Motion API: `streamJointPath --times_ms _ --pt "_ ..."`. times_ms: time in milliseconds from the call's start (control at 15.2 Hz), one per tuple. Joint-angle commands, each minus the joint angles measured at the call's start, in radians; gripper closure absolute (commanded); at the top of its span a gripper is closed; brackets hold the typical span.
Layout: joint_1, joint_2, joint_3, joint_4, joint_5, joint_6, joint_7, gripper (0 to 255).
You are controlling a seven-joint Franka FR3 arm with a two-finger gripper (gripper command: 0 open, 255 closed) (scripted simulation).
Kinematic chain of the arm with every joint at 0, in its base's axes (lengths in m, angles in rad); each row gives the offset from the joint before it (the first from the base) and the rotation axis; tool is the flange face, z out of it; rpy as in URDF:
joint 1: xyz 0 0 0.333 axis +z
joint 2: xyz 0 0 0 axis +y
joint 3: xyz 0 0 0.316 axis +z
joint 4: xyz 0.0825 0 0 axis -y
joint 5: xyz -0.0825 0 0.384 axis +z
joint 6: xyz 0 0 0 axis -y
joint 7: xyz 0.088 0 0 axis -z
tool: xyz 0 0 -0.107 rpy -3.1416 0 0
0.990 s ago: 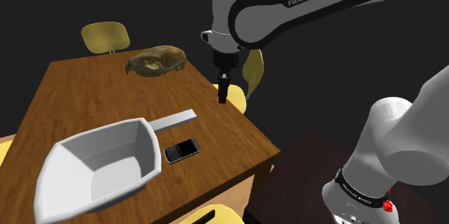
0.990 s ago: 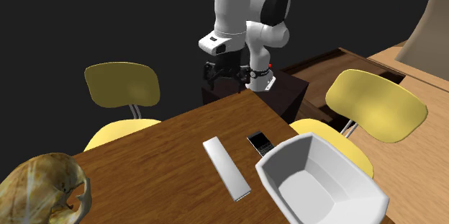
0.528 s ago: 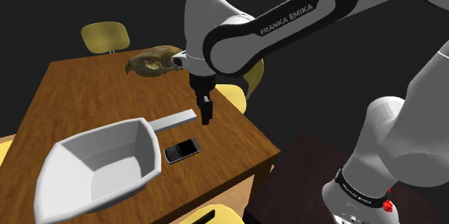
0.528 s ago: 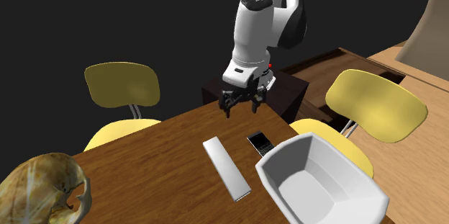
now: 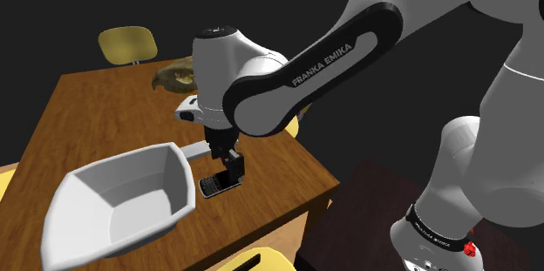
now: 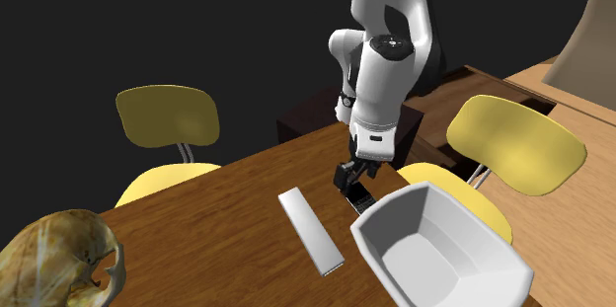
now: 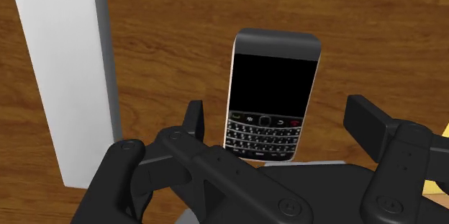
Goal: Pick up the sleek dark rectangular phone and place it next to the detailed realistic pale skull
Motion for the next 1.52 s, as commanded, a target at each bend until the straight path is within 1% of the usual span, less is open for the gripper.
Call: streamJointPath --times_ms 0,396,924,990,1452 --pt "0.005 0.019 0.005 -0.008 -0.006 0.028 -0.012 0" --pt "0.006 0.070 0.002 -0.028 -0.025 0.097 0.001 0" --pt "0.006 0.070 0.002 -0.027 -0.025 0.097 0.001 0" --pt "0.006 0.070 0.002 -0.027 -0.025 0.097 0.001 255" --pt "0.006 0.071 0.002 -0.027 -0.025 0.097 0.001 255"
